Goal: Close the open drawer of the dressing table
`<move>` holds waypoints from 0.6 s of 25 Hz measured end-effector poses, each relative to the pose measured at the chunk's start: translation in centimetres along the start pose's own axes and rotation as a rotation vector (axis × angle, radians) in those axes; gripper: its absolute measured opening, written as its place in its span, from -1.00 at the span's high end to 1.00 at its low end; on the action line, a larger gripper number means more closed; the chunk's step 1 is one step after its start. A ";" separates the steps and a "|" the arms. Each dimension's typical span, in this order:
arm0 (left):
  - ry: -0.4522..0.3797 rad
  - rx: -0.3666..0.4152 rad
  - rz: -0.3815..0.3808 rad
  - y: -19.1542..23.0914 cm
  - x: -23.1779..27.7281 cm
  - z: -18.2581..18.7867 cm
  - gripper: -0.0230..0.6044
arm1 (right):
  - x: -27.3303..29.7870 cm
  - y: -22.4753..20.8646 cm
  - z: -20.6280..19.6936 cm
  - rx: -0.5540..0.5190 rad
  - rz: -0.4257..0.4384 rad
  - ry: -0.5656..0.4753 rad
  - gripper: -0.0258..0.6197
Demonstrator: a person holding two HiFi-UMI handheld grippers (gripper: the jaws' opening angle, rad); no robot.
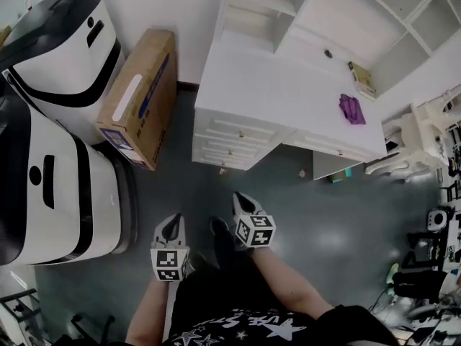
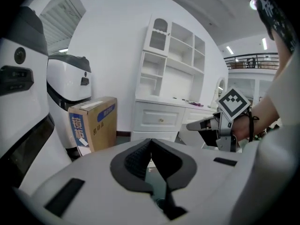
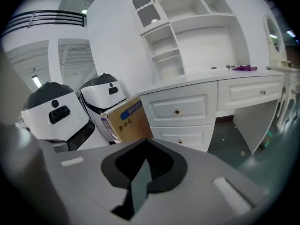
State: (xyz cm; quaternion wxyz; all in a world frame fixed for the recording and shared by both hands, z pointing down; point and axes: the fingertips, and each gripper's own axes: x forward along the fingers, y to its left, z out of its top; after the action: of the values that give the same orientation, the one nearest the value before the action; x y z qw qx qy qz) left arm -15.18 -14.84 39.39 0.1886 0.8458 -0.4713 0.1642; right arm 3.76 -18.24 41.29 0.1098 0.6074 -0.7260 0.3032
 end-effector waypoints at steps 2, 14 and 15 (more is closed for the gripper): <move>0.010 0.016 -0.030 -1.0 -0.8 0.0 0.90 | -2.6 0.0 -0.2 -0.007 0.002 0.004 0.91; -0.080 0.086 0.022 -4.7 -7.0 5.3 0.90 | -11.2 1.1 2.0 -0.064 0.092 -0.044 0.91; -0.094 0.097 0.037 -5.3 -7.4 5.9 0.90 | -11.6 1.4 2.7 -0.066 0.115 -0.064 0.91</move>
State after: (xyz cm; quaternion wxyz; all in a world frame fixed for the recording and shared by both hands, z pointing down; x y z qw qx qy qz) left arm -13.78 -9.62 30.04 0.1218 0.8518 -0.4867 0.1506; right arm 5.72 -10.18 32.60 0.0888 0.5701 -0.7724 0.2655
